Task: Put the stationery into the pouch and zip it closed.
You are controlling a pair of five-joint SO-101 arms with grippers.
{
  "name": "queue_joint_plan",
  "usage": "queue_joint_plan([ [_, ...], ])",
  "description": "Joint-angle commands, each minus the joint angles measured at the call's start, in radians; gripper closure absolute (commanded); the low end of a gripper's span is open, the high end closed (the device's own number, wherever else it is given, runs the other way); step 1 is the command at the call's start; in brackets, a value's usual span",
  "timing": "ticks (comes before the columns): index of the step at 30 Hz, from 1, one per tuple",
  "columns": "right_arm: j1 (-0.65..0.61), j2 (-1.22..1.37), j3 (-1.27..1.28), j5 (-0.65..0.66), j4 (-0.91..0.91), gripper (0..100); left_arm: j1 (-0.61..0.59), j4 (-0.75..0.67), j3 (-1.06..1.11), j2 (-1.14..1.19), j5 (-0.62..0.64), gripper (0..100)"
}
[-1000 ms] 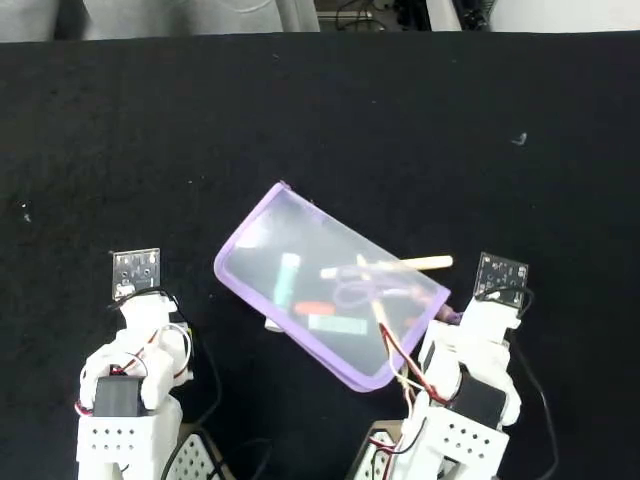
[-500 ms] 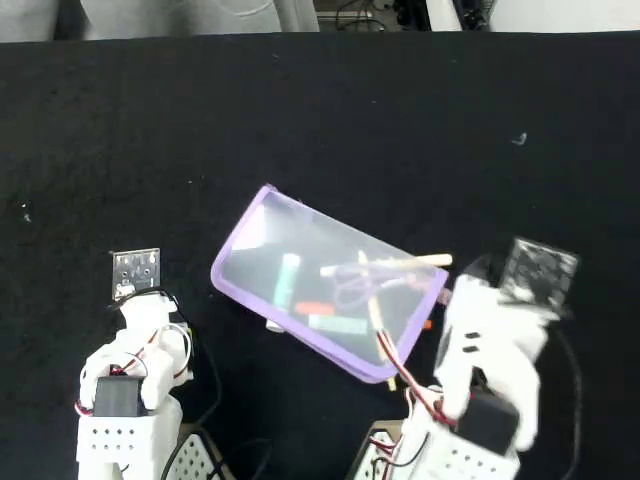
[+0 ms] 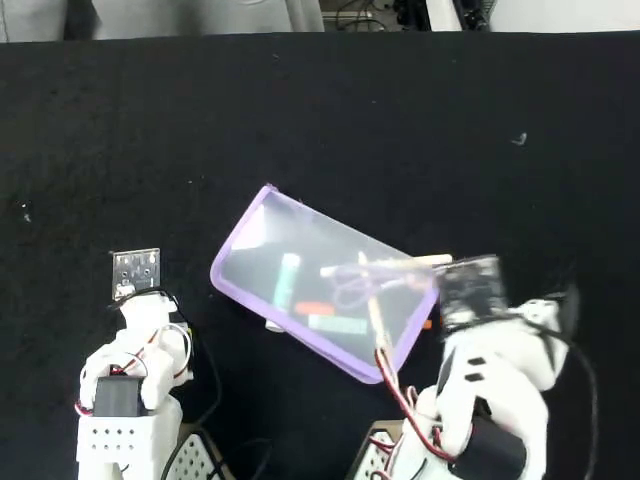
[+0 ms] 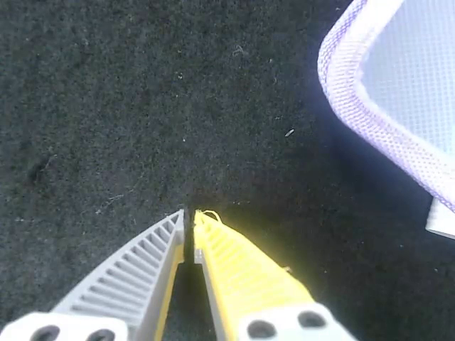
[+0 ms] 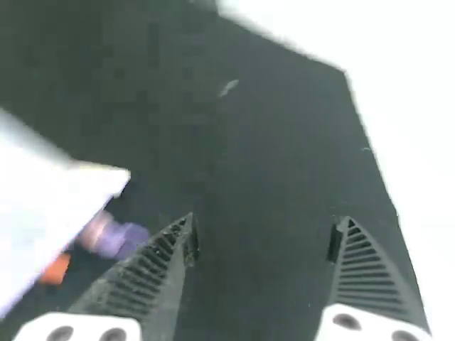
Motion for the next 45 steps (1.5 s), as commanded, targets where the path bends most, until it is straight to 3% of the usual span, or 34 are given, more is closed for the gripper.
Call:
queue_joint_plan([
  [1,-0.052,-0.062,0.025,0.091,0.087,69.4,0.012,-0.018,0.025,-0.005,-0.002,97],
  [6,-0.071,-0.021,0.021,0.074,0.077,69.4,0.010,-0.018,0.025,-0.005,-0.002,97],
  [13,-0.190,0.174,0.012,0.052,0.034,69.4,0.012,-0.018,0.025,-0.005,-0.002,97],
  [18,-0.199,0.329,-0.018,-0.086,-0.097,69.4,0.010,-0.018,0.025,-0.005,-0.002,97],
  [24,-0.239,0.470,-0.097,-0.199,-0.095,69.4,0.010,-0.018,0.025,-0.005,-0.002,97],
  [36,-0.466,0.507,-0.265,-0.411,-0.117,69.4,0.010,-0.018,0.025,-0.005,-0.002,97],
  [45,-0.621,0.762,-0.326,-0.531,-0.318,69.4,0.010,-0.018,0.025,-0.005,-0.002,97],
])
